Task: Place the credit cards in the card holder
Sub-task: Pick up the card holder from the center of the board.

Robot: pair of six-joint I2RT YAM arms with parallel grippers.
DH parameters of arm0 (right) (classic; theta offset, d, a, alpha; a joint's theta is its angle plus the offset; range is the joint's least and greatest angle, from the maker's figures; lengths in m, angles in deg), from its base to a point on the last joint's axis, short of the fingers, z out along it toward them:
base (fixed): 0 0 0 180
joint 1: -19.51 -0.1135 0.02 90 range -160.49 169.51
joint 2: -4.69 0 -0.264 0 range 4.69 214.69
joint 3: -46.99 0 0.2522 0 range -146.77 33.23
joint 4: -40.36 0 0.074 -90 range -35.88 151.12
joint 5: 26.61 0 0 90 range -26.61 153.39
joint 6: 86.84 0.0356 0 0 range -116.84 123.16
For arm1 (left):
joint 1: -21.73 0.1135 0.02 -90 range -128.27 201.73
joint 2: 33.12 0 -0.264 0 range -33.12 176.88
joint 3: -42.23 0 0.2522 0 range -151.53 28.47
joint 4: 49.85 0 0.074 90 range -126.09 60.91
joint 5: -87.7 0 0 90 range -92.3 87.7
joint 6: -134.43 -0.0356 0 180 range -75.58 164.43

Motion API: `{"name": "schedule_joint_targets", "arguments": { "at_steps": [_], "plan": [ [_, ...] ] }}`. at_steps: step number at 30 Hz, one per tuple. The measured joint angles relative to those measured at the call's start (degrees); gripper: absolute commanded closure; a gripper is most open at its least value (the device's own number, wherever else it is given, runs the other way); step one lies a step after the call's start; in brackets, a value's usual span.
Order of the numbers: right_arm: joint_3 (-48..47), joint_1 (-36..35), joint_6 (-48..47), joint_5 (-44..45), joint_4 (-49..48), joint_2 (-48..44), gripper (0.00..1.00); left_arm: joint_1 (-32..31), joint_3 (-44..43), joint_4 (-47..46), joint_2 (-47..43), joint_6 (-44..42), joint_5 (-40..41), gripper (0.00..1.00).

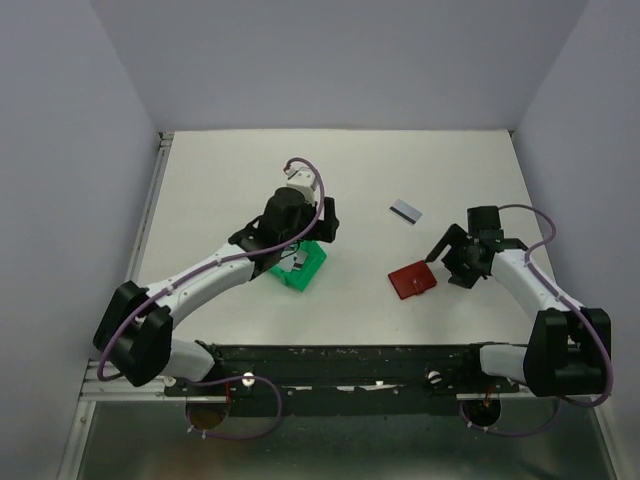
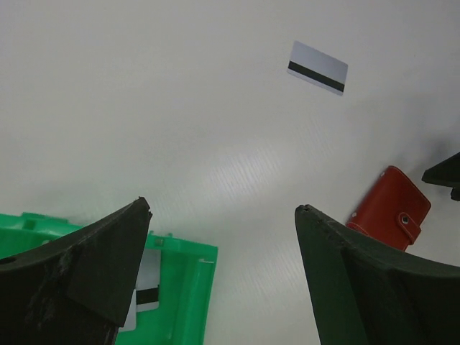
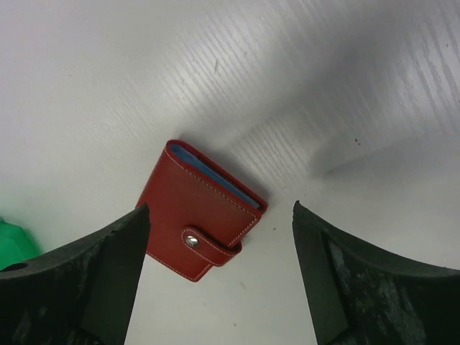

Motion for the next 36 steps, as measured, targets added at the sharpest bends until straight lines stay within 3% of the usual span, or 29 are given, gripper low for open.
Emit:
{"name": "schedule_joint_targets", "arguments": {
  "at_steps": [9, 21, 28, 36],
  "plan": [
    [7.0, 0.0, 2.3, -2.3, -0.2, -4.4, 0.22, -7.6, -6.5, -2.1, 11.4, 1.2, -2.1, 0.05],
    [12.2, 0.0, 5.1, -5.8, -9.2, -5.0, 0.39, -9.2, -8.2, -4.5, 15.6, 2.8, -5.4, 0.05],
    [14.2, 0.0, 6.8, -7.4, -15.6, -3.8, 0.61, -9.3, -8.2, -4.9, 15.9, 3.5, -7.0, 0.05],
    [15.9, 0.0, 7.7, -8.2, -19.3, -3.8, 1.00, -9.3, -8.2, -7.0, 17.2, 4.7, -9.1, 0.05]
  ]
}}
